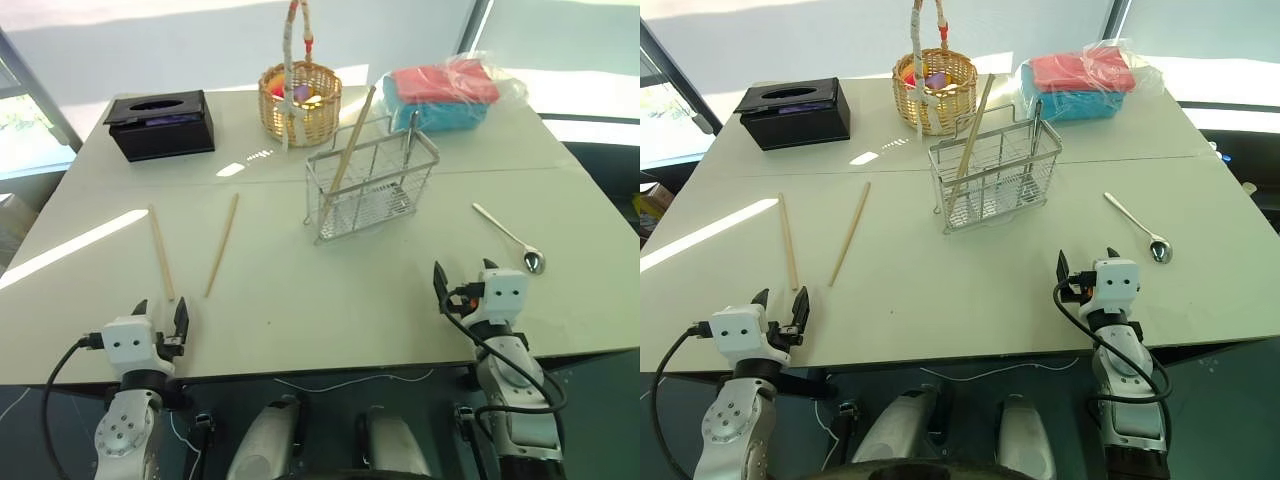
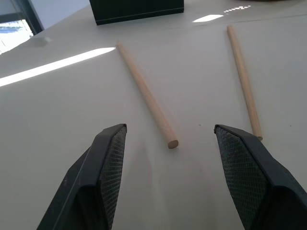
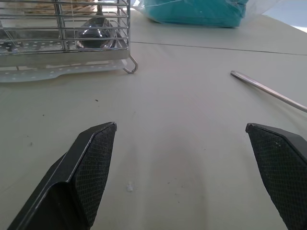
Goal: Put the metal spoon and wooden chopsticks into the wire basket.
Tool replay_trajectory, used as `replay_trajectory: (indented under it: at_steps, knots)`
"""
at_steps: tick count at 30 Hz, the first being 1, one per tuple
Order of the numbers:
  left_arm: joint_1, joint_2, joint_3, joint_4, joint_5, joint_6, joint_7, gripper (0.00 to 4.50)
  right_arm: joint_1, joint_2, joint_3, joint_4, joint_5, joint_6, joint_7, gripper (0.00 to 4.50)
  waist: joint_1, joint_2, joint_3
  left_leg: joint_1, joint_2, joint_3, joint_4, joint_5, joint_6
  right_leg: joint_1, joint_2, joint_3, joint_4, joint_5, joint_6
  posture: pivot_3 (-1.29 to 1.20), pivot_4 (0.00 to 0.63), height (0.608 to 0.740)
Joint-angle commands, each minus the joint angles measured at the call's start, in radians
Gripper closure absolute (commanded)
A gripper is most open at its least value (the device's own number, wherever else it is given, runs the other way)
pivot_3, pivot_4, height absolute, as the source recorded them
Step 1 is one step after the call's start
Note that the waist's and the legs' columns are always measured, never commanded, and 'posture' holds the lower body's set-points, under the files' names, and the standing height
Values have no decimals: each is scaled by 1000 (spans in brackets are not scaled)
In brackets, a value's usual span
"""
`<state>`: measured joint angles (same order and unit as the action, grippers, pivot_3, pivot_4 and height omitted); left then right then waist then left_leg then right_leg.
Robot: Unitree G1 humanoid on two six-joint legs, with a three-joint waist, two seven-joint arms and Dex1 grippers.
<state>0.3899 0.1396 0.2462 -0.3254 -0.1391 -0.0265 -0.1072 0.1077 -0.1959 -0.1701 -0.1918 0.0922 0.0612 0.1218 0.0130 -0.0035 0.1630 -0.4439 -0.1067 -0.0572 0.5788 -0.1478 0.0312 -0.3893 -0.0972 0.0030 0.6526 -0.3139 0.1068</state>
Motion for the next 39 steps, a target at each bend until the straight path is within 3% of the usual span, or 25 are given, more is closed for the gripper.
replay_trajectory:
  at_steps: [1, 25, 31, 39]
  knots:
    - [-2, 5, 6, -36, -2, 1, -1, 1434, -17, -2, -8, -10, 2, -12, -1, 0, 0, 0, 0, 0, 0, 0, 0, 0, 0, 0, 0, 0, 0, 0, 0, 0, 150, 740]
    - [9, 33, 19, -76, -25, 15, -45, 1434, -45, -7, -14, 23, 5, -21, 3, 0, 0, 0, 0, 0, 0, 0, 0, 0, 0, 0, 0, 0, 0, 0, 0, 0, 150, 740]
    - [18, 137, 71, -214, -161, 130, -139, 1434, -88, -28, -18, 64, 8, -29, 20, 0, -2, 0, 0, 0, 0, 0, 0, 0, 0, 0, 0, 0, 1, 0, 0, 0, 150, 740]
    - [-39, 414, 209, -370, -523, 401, -329, 1434, -117, -44, -36, 91, 12, -35, 29, 0, -1, 0, 0, 1, 0, 0, 0, 0, 0, 0, 0, 0, 1, 0, -1, 0, 150, 740]
